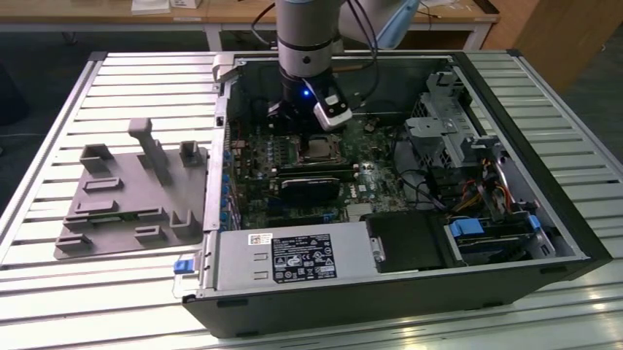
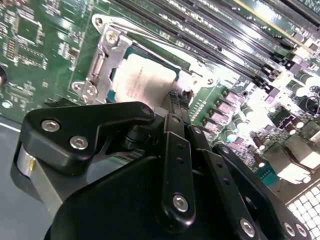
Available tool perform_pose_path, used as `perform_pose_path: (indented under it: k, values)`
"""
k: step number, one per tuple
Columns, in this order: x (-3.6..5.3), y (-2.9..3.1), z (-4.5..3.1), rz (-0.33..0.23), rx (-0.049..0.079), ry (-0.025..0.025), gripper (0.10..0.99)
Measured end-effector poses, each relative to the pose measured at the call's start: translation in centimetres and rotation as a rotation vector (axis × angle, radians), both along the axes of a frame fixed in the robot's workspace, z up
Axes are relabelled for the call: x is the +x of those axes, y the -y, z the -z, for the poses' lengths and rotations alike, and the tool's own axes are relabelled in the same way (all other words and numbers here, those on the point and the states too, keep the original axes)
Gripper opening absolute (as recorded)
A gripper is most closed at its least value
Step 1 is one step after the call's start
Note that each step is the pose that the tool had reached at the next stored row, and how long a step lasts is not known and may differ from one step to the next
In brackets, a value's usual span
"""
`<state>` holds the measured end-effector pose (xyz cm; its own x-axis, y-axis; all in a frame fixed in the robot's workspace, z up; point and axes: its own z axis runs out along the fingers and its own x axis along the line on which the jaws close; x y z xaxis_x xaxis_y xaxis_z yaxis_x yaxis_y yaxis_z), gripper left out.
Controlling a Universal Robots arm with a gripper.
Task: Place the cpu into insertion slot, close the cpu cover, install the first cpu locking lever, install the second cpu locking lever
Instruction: 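Close the cpu cover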
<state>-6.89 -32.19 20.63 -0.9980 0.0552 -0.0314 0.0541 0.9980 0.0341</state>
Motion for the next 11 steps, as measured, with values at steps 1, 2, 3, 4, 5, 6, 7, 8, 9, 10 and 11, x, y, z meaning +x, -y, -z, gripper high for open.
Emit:
perform_pose_path:
  k: [1,2,3,4,5,6,7,8,9,10,11]
  values:
    - [-0.14,0.0,0.04,-0.002,0.002,0.0001,0.102]
    - [-0.27,0.0,0.09,-0.005,0.003,0.0002,0.102]
    - [-0.37,0.0,0.17,-0.008,0.005,0.0002,0.102]
    - [-0.46,0.0,0.24,-0.011,0.007,0.0002,0.102]
    - [-0.51,0.02,0.3,-0.014,0.008,0.0001,0.102]
    - [-0.53,0.03,0.35,-0.017,0.008,0.0001,0.102]
    - [-0.53,0.04,0.4,-0.018,0.009,0.0,0.102]
    - [-0.54,0.04,0.43,-0.019,0.011,0.0,0.102]
    - [-0.54,0.04,0.44,-0.019,0.013,-0.0001,0.102]
    - [-0.54,0.04,0.45,-0.019,0.013,0.0001,0.102]
    - [-0.54,0.04,0.45,-0.019,0.014,0.0001,0.102]
